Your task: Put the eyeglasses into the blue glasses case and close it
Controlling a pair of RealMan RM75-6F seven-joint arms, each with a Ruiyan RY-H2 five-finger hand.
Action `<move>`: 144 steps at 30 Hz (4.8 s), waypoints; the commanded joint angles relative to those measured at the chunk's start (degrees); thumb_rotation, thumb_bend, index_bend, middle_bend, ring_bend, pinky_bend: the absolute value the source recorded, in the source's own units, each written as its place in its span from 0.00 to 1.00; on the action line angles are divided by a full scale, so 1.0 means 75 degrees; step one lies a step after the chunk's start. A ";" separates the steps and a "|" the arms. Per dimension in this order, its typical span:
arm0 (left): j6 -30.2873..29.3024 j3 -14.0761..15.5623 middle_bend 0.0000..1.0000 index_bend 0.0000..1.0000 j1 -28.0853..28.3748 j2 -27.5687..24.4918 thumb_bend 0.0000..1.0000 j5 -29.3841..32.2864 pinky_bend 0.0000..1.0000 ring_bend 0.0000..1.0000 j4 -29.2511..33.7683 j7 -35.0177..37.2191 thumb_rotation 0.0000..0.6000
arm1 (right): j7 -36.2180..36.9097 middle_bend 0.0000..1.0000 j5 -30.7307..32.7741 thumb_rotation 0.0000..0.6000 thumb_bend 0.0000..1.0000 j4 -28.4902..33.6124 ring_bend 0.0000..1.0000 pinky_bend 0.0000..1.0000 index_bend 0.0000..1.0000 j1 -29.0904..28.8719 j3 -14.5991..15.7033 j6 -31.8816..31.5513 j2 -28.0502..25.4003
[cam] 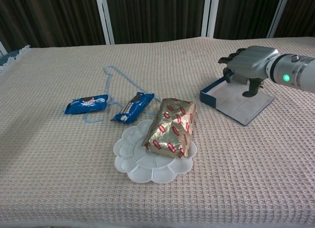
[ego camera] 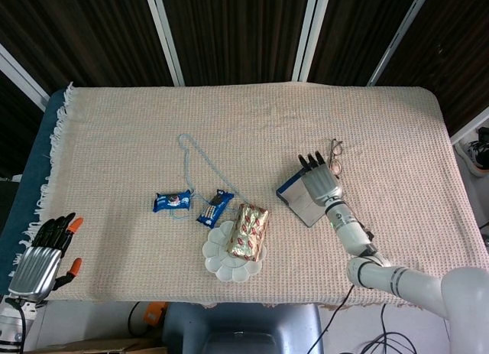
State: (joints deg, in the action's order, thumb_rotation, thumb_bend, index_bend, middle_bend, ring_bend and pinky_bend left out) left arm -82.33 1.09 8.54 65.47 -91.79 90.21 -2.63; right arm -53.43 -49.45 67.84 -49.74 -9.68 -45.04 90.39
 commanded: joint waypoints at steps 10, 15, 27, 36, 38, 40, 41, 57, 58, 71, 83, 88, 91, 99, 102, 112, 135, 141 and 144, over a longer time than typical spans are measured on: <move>-0.0225 0.0027 0.00 0.00 -0.0083 -0.0100 0.39 -0.0111 0.08 0.00 -0.0040 0.0280 1.00 | -0.0890 0.00 0.0743 1.00 0.44 0.0773 0.00 0.00 0.32 -0.0524 0.0106 -0.0705 0.0309; -0.0347 0.0037 0.00 0.00 -0.0129 -0.0149 0.39 -0.0170 0.08 0.00 -0.0067 0.0418 1.00 | -0.0746 0.00 0.0613 1.00 0.44 0.1088 0.00 0.00 0.31 -0.0445 0.0233 -0.0953 0.0131; -0.0297 0.0029 0.00 0.00 -0.0127 -0.0141 0.39 -0.0127 0.08 0.00 -0.0034 0.0362 1.00 | 0.0160 0.00 0.0014 1.00 0.44 0.1168 0.00 0.00 0.31 -0.0280 0.0381 -0.1004 -0.0367; -0.0309 0.0007 0.00 0.00 -0.0128 -0.0165 0.39 -0.0108 0.08 0.00 -0.0065 0.0452 1.00 | -0.0628 0.00 0.0166 1.00 0.49 0.1348 0.00 0.00 0.32 -0.0621 0.0705 -0.0905 -0.0156; -0.0335 0.0012 0.00 0.00 -0.0137 -0.0171 0.39 -0.0129 0.08 0.00 -0.0067 0.0476 1.00 | -0.0810 0.00 0.0305 1.00 0.50 0.1430 0.00 0.00 0.33 -0.0660 0.0768 -0.0913 -0.0176; -0.0353 0.0022 0.00 0.00 -0.0145 -0.0170 0.39 -0.0152 0.08 0.00 -0.0070 0.0481 1.00 | -0.0995 0.00 0.0494 1.00 0.51 0.1522 0.00 0.00 0.33 -0.0720 0.0828 -0.0888 -0.0190; -0.0356 0.0027 0.00 0.00 -0.0147 -0.0170 0.39 -0.0162 0.08 0.00 -0.0069 0.0479 1.00 | -0.1050 0.00 0.0553 1.00 0.51 0.1569 0.00 0.00 0.34 -0.0742 0.0854 -0.0881 -0.0194; -0.0314 0.0030 0.00 0.00 -0.0135 -0.0135 0.40 -0.0164 0.08 0.00 -0.0060 0.0406 1.00 | -0.1465 0.00 0.0513 1.00 0.51 0.2731 0.00 0.00 0.36 -0.0696 0.1627 -0.1301 -0.0859; -0.0305 0.0028 0.00 0.00 -0.0134 -0.0130 0.40 -0.0154 0.08 0.00 -0.0055 0.0388 1.00 | -0.1453 0.00 0.0423 1.00 0.51 0.2777 0.00 0.00 0.36 -0.0672 0.1693 -0.1323 -0.0905; -0.0210 0.0026 0.00 0.00 -0.0109 -0.0063 0.40 -0.0106 0.08 0.00 0.0007 0.0150 1.00 | -0.0385 0.00 -0.1237 1.00 0.51 0.3336 0.00 0.00 0.38 -0.0031 0.2413 -0.1597 -0.1860; -0.0159 0.0011 0.00 0.00 -0.0090 -0.0034 0.40 -0.0058 0.08 0.00 0.0030 0.0071 1.00 | 0.2083 0.00 -0.2453 1.00 0.40 0.0571 0.00 0.00 0.34 0.0398 0.1393 -0.2203 -0.1295; -0.0061 -0.0002 0.00 0.00 -0.0045 -0.0024 0.40 -0.0009 0.08 0.00 0.0029 0.0043 1.00 | 0.1857 0.00 -0.1783 1.00 0.40 -0.0850 0.00 0.00 0.29 0.0248 0.1013 -0.1395 -0.0707; 0.0023 0.0003 0.00 0.00 -0.0008 0.0001 0.40 0.0007 0.08 0.00 0.0052 -0.0034 1.00 | 0.1514 0.00 -0.1404 1.00 0.40 -0.1679 0.00 0.00 0.26 0.0018 0.0829 -0.0790 -0.0282; 0.0222 -0.0077 0.00 0.00 0.0078 0.0063 0.40 0.0227 0.08 0.00 0.0041 -0.0147 1.00 | 0.1086 0.00 -0.1390 1.00 0.40 -0.3101 0.00 0.00 0.21 -0.0571 0.0784 0.0419 0.0587; 0.0276 -0.0118 0.00 0.00 0.0102 0.0055 0.40 0.0324 0.08 0.00 0.0047 -0.0140 1.00 | 0.0940 0.00 -0.1461 1.00 0.40 -0.3579 0.00 0.00 0.21 -0.0679 0.0844 0.0715 0.0859; 0.0333 -0.0168 0.00 0.00 0.0131 0.0073 0.41 0.0464 0.08 0.00 0.0051 -0.0194 1.00 | 0.0931 0.00 -0.1640 1.00 0.45 -0.4489 0.00 0.00 0.29 -0.0731 0.0837 0.1191 0.1169; 0.0337 -0.0169 0.00 0.00 0.0159 0.0151 0.41 0.0497 0.08 0.00 0.0065 -0.0320 1.00 | 0.1346 0.00 -0.1691 1.00 0.50 -0.5314 0.00 0.00 0.34 -0.0477 0.0603 0.1987 0.1469; 0.0332 -0.0143 0.00 0.00 0.0155 0.0162 0.41 0.0471 0.08 0.00 0.0075 -0.0367 1.00 | 0.1408 0.00 -0.1736 1.00 0.51 -0.5385 0.00 0.00 0.35 -0.0332 0.0592 0.2018 0.1380; 0.0344 -0.0119 0.00 0.00 0.0161 0.0174 0.41 0.0439 0.08 0.00 0.0086 -0.0406 1.00 | 0.1423 0.00 -0.1731 1.00 0.51 -0.5318 0.00 0.00 0.35 -0.0209 0.0574 0.1982 0.1235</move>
State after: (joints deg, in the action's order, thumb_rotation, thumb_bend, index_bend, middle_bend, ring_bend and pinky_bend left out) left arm -79.76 0.17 9.74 66.76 -88.47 90.83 -5.64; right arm -42.82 -62.43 27.75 -51.55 -5.33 -30.08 99.92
